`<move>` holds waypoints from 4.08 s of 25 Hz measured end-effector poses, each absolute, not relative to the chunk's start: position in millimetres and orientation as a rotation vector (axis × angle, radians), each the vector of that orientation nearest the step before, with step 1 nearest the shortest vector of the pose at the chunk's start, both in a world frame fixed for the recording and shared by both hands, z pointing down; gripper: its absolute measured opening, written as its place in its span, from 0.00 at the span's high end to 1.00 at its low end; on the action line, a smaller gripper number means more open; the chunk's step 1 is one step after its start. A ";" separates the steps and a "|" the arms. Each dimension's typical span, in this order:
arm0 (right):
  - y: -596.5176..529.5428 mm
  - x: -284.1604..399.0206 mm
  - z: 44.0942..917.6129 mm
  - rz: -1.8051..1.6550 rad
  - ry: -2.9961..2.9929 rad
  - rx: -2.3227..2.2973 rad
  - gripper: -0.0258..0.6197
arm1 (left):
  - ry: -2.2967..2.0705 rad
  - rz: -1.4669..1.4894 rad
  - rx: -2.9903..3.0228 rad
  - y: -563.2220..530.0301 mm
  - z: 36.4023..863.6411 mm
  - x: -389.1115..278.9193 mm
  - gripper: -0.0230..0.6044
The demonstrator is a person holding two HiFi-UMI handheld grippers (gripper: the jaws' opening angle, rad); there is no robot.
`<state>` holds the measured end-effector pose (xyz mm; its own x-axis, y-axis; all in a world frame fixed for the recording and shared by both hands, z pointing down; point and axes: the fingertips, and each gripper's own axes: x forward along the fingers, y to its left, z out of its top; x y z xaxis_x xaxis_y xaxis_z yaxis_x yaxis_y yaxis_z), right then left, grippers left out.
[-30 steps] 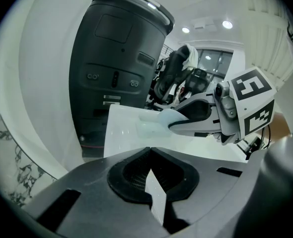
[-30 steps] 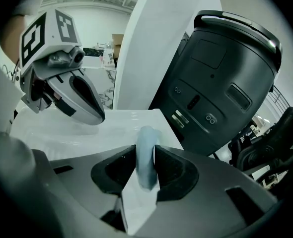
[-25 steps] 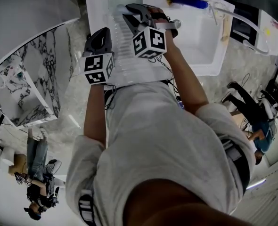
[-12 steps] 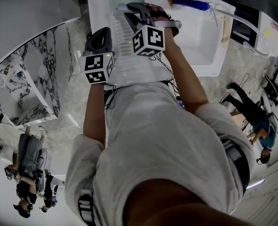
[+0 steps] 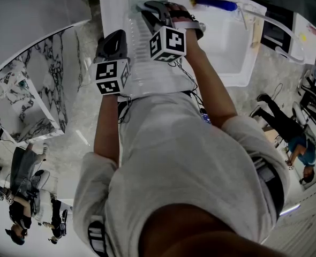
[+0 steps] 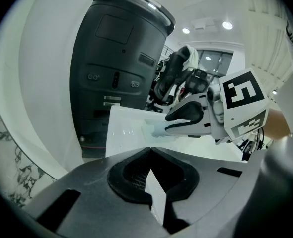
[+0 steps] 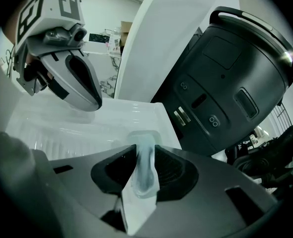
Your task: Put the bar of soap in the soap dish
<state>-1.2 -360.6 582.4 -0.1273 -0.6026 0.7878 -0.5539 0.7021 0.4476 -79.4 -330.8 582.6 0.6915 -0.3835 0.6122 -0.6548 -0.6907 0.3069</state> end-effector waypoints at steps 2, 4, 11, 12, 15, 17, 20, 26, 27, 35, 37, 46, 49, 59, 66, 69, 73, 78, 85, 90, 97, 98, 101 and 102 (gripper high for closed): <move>-359.5 1.2 580.5 -0.057 -1.782 0.922 0.79 | -0.795 0.703 2.389 -330.0 581.6 -78.1 0.93; -358.7 3.3 579.2 -0.057 -1.782 0.932 0.84 | -0.793 0.704 2.389 -328.6 581.6 -77.8 0.93; -358.7 5.8 578.5 -0.046 -1.795 0.964 0.85 | -0.788 0.706 2.387 -324.0 583.4 -76.4 0.93; -358.2 5.7 578.9 -0.049 -1.792 0.962 0.85 | -0.788 0.707 2.387 -323.7 583.6 -76.4 0.93; -355.6 6.8 579.9 -0.045 -1.787 0.965 0.85 | -0.786 0.711 2.388 -322.7 583.6 -76.0 0.93; -353.9 8.9 580.0 -0.037 -1.782 0.972 0.85 | -0.785 0.712 2.390 -322.5 583.2 -75.4 0.93; -351.8 13.9 580.5 -0.020 -1.771 0.988 0.84 | -0.782 0.710 2.393 -322.6 582.8 -74.0 0.93; -350.0 24.9 585.2 0.007 -1.747 1.010 0.83 | -0.774 0.712 2.390 -323.5 584.9 -72.7 0.93; -349.8 26.1 585.8 0.012 -1.747 1.010 0.82 | -0.774 0.713 2.390 -323.6 584.9 -72.4 0.93; -349.1 38.3 589.6 0.031 -1.719 1.009 0.80 | -0.768 0.712 2.399 -326.2 582.1 -68.4 0.93; -347.9 43.4 590.6 0.042 -1.706 1.012 0.79 | -0.763 0.714 2.399 -325.9 582.5 -67.2 0.93; -338.1 65.3 597.9 0.100 -1.665 1.054 0.74 | -0.750 0.717 2.402 -323.4 582.7 -62.6 0.93; -339.5 64.9 598.7 0.096 -1.662 1.052 0.76 | -0.749 0.717 2.403 -323.5 582.2 -61.8 0.93; -347.7 68.0 596.4 0.177 -1.704 1.064 0.70 | -0.742 0.719 2.410 -322.2 579.5 -60.1 0.93; -351.9 73.9 588.6 0.191 -1.701 1.120 0.66 | -0.740 0.728 2.423 -315.3 575.0 -59.2 0.93; -352.6 75.3 588.3 0.197 -1.697 1.129 0.66 | -0.739 0.727 2.427 -311.5 571.6 -58.6 0.93; -355.7 78.1 587.4 0.219 -1.712 1.148 0.66 | -0.735 0.719 2.434 -305.5 565.9 -55.6 0.93; -361.8 77.7 592.4 0.300 -1.766 1.194 0.66 | -0.737 0.709 2.428 -299.1 563.4 -56.4 0.93; -365.5 68.5 582.9 0.334 -1.861 1.253 0.66 | -0.758 0.707 2.435 -294.7 557.1 -59.8 0.93; -356.2 66.5 566.1 0.379 -1.930 1.345 0.66 | -0.772 0.711 2.450 -292.9 551.2 -57.7 0.93; -307.4 65.2 560.0 0.528 -1.990 1.444 0.86 | -0.749 0.724 2.465 -278.6 546.6 -41.0 0.93; -298.5 65.9 561.4 0.534 -1.988 1.447 0.91 | -0.747 0.730 2.465 -274.7 546.8 -37.3 0.93; -274.2 71.1 564.1 0.544 -1.981 1.460 0.96 | -0.748 0.739 2.467 -261.8 547.3 -24.6 0.93; -267.1 72.3 564.0 0.557 -1.988 1.461 0.96 | -0.753 0.739 2.467 -257.7 547.4 -20.6 0.93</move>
<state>72.3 -267.1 564.0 -0.2116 -0.6989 0.6832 -0.9522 0.3051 0.0173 -20.6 -257.7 547.4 0.7070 -0.3673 0.6043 -0.6110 -0.7476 0.2603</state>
